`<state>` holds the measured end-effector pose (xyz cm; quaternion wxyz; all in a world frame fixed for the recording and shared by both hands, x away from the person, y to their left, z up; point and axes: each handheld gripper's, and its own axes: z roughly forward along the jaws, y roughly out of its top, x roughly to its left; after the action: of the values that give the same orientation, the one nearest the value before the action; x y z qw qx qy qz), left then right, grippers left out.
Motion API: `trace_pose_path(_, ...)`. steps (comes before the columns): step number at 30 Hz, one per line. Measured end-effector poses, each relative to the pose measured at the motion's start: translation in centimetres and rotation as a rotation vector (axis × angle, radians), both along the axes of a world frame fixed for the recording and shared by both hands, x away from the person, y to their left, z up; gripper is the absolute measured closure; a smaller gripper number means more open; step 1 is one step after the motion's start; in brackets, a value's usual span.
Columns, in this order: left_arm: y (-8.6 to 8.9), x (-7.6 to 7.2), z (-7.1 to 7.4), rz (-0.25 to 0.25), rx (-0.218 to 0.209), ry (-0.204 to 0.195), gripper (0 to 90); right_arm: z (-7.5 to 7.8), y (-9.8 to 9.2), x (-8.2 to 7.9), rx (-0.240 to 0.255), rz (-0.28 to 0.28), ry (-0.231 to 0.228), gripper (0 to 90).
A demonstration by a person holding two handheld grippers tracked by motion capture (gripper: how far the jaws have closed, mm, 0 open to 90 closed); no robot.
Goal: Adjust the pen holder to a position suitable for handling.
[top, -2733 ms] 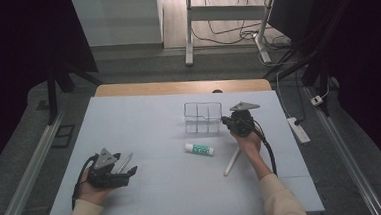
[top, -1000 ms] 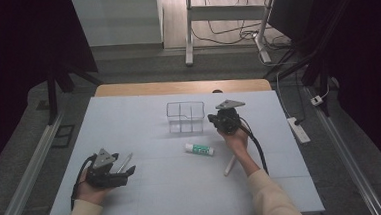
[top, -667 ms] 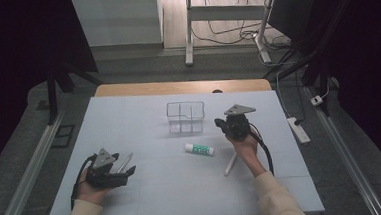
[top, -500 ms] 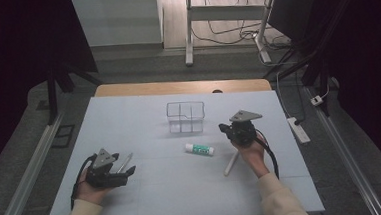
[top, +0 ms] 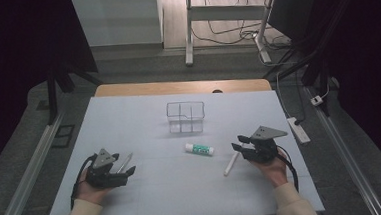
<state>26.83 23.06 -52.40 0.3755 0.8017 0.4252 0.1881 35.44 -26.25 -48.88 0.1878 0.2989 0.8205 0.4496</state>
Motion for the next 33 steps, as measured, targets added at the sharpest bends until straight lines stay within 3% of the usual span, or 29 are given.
trace_pose_path(7, -0.1, 0.0, 0.0, -0.007, 0.005, -0.001, 21.4, -0.3, -1.4, -1.5, -0.016, -0.003, -0.006, 52.5)
trace_pose_path(11, 0.0, 0.0, 0.0, -0.006, 0.005, -0.004, 21.5, -0.7, -1.8, -1.9, -0.015, 0.005, -0.001, 49.0)
trace_pose_path(16, 0.0, 0.0, -0.1, -0.01, 0.01, -0.003, 21.5, -1.2, -2.2, -2.2, -0.058, 0.007, 0.013, 44.4)
trace_pose_path(24, 0.3, 0.1, 0.0, -0.026, 0.017, -0.01, 22.6, -1.6, -2.6, -2.4, -0.077, -0.008, 0.023, 36.8)
trace_pose_path(29, 0.7, 0.2, 0.9, -0.04, 0.044, -0.022, 22.4, -1.6, -2.6, -2.3, -0.076, -0.006, 0.028, 36.0)
trace_pose_path(33, 0.8, 0.5, 1.8, -0.056, 0.096, -0.009, 22.8, -1.6, -2.6, -2.3, -0.081, -0.004, 0.032, 35.7)
